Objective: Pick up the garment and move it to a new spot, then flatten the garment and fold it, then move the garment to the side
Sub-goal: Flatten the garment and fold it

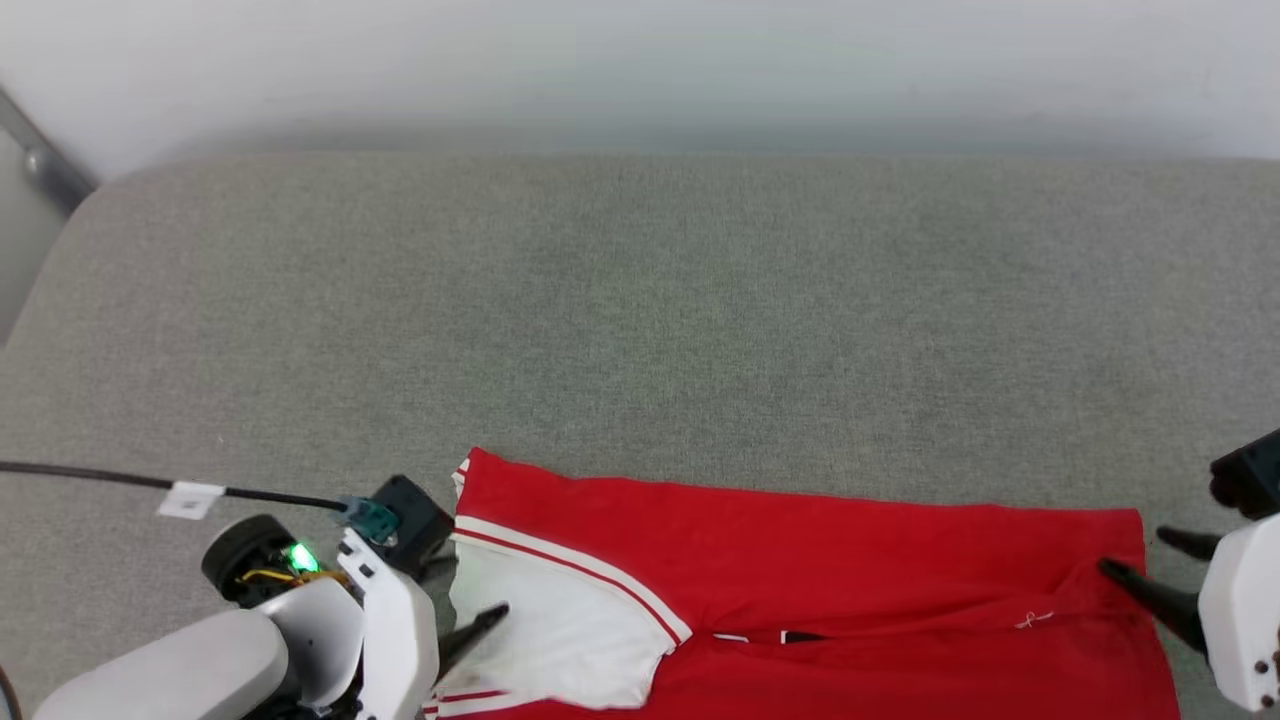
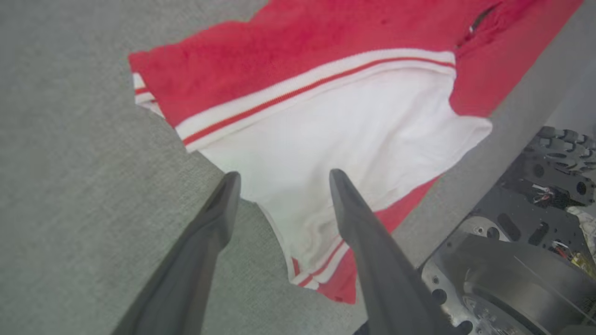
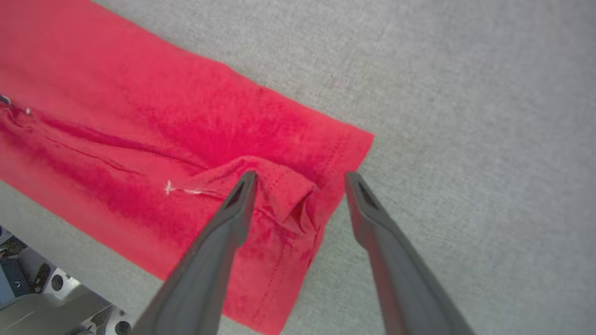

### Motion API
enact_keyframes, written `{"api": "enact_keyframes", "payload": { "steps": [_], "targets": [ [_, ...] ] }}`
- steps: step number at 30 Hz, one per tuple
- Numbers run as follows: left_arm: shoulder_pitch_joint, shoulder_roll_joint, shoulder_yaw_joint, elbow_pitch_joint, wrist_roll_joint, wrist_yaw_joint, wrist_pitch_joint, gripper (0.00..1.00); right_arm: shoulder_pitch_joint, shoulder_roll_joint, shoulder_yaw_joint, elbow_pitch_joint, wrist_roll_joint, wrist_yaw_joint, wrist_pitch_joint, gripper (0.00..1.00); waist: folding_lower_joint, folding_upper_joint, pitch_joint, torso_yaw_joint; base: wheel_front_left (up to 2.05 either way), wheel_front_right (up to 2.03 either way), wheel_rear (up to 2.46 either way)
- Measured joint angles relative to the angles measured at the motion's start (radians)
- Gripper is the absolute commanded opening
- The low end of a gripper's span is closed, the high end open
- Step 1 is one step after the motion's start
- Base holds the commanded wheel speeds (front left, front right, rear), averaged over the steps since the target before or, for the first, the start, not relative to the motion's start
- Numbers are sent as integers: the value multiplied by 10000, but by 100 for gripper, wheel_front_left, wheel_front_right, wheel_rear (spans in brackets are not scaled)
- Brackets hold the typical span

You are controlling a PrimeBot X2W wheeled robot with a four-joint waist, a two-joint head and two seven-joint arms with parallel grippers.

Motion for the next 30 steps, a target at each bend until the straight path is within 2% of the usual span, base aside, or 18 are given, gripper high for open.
{"api": "enact_keyframes", "payload": {
  "steps": [3, 10, 14, 18, 21, 24, 30],
  "targets": [
    [115, 48, 276, -40, 568, 460, -1154, 100, 109, -211, -460, -405, -48, 0, -399, 100, 0, 0, -258, 10, 0, 0, 0],
    [707, -176, 1166, 142, 1593, 2514, -4004, 100, 1050, -217, -2445, -802, -59, 0, -1137, 100, 0, 0, -532, 77, 0, 0, 0],
    [1201, -481, 1758, 397, 1779, 3766, -5363, 100, 1909, 255, -3475, -619, 71, 0, -1172, 100, 0, 0, -449, 138, 0, 0, 0],
    [1780, -897, 2420, 545, 2054, 4719, -5802, 100, 2670, 876, -4149, -339, 477, -2, -867, 100, 0, 0, -302, 223, 0, 0, 0],
    [2226, -1325, 3216, 445, 2520, 5264, -5835, 100, 2988, 1375, -4518, -155, 637, 0, -742, 100, 0, 0, -161, 314, 0, 0, 0],
    [2843, -1829, 4247, 167, 3175, 5570, -5862, 100, 3123, 1825, -4660, 65, 698, -2, -564, 100, 0, 0, -30, 424, 0, 0, 0],
    [4218, -2702, 6077, -215, 4533, 5785, -5866, 100, 3129, 2449, -4497, 518, 813, 0, -134, 100, 1, 0, 136, 637, 0, 0, 0]
  ]
}}
